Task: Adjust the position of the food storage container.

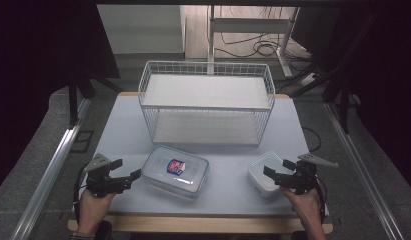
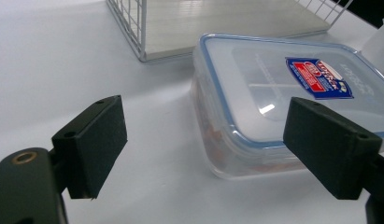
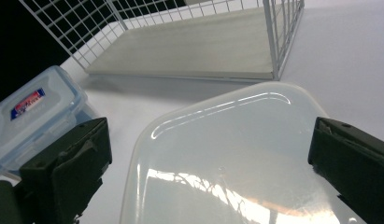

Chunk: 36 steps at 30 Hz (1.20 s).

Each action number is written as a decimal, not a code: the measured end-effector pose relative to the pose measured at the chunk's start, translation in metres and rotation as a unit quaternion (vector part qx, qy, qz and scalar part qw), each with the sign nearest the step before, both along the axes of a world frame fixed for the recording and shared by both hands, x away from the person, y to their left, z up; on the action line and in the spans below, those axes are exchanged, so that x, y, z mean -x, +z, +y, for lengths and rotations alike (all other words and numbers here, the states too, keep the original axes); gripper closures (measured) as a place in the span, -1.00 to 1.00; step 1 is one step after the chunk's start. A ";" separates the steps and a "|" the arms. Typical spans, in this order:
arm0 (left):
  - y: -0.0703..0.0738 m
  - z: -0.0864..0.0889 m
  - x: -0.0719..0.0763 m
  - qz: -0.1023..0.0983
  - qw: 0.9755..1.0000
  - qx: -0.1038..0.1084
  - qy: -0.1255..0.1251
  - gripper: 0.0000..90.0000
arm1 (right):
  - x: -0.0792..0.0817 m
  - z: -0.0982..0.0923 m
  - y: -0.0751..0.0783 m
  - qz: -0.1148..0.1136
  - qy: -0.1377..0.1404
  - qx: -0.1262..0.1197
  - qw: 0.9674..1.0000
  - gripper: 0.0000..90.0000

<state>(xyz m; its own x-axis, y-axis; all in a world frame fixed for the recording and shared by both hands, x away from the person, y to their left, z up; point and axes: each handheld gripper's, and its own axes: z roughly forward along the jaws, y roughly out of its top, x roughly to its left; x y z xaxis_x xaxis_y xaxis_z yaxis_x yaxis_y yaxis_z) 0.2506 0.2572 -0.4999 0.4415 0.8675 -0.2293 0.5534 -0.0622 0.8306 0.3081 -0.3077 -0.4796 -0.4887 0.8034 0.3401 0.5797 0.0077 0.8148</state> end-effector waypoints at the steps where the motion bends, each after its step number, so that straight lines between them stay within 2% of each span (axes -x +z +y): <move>1: -0.001 0.000 0.000 -0.004 1.000 -0.007 0.000 -0.70 | 0.000 0.000 0.000 0.000 0.000 0.000 1.000 -1.00; 3: -0.001 0.001 0.001 -0.006 1.000 -0.008 -0.005 -0.66 | 0.000 0.000 -0.001 -0.002 0.007 -0.001 1.000 -1.00; 4: -0.001 0.001 0.002 -0.006 1.000 -0.003 -0.009 -0.63 | 0.001 0.001 0.000 -0.005 0.008 0.014 1.000 -0.99; 7: -0.002 0.001 0.004 0.003 1.000 -0.007 -0.019 -0.68 | 0.002 0.003 0.000 -0.007 0.013 0.027 1.000 -0.98; 8: -0.005 0.000 0.003 0.016 0.999 -0.024 -0.020 -0.71 | 0.002 0.004 0.000 -0.009 0.016 0.034 0.999 -0.95; 11: -0.008 -0.001 0.001 0.024 0.999 -0.031 -0.027 -0.80 | 0.002 0.006 0.000 -0.007 0.021 0.038 0.999 -0.93; 14: -0.011 -0.003 -0.001 0.030 0.998 -0.044 -0.033 -0.86 | 0.002 0.007 0.001 -0.013 0.024 0.057 0.998 -0.88; 20: -0.015 0.000 -0.001 0.009 0.998 -0.059 -0.019 -0.86 | 0.003 0.008 0.001 -0.021 0.027 0.080 0.996 -0.78; 23: -0.017 0.003 -0.001 0.006 0.998 -0.053 -0.016 -0.86 | 0.003 0.009 0.002 -0.022 0.032 0.089 0.995 -0.66; 25: -0.017 0.004 -0.001 0.001 0.999 -0.049 -0.013 -0.87 | 0.004 0.011 0.003 -0.024 0.032 0.099 0.994 -0.55; 28: -0.018 0.005 -0.001 -0.006 0.999 -0.050 -0.009 -0.88 | 0.007 0.013 0.008 -0.036 0.034 0.112 0.992 -0.27; 32: -0.019 0.006 -0.002 -0.006 0.998 -0.058 -0.004 -0.89 | 0.011 0.019 0.015 -0.040 0.052 0.119 0.991 0.14; 34: -0.019 0.006 -0.002 -0.006 0.998 -0.059 -0.001 -0.89 | 0.014 0.025 0.017 -0.033 0.072 0.120 0.990 0.40; 35: -0.019 0.007 -0.002 -0.006 0.998 -0.060 0.001 -0.89 | 0.014 0.025 0.017 -0.033 0.072 0.120 0.990 0.40; 36: -0.019 0.007 -0.002 -0.006 0.998 -0.060 0.002 -0.89 | 0.015 0.028 0.018 -0.032 0.080 0.124 0.989 0.50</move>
<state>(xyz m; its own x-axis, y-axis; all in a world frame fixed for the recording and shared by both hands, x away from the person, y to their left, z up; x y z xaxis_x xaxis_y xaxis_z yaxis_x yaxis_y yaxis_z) 0.2524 0.2643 -0.5187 0.4408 0.8899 -0.1177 0.5442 -0.1606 0.8235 0.2930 -0.2796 -0.4621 -0.6301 0.7690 0.1072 0.5023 0.2985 0.8115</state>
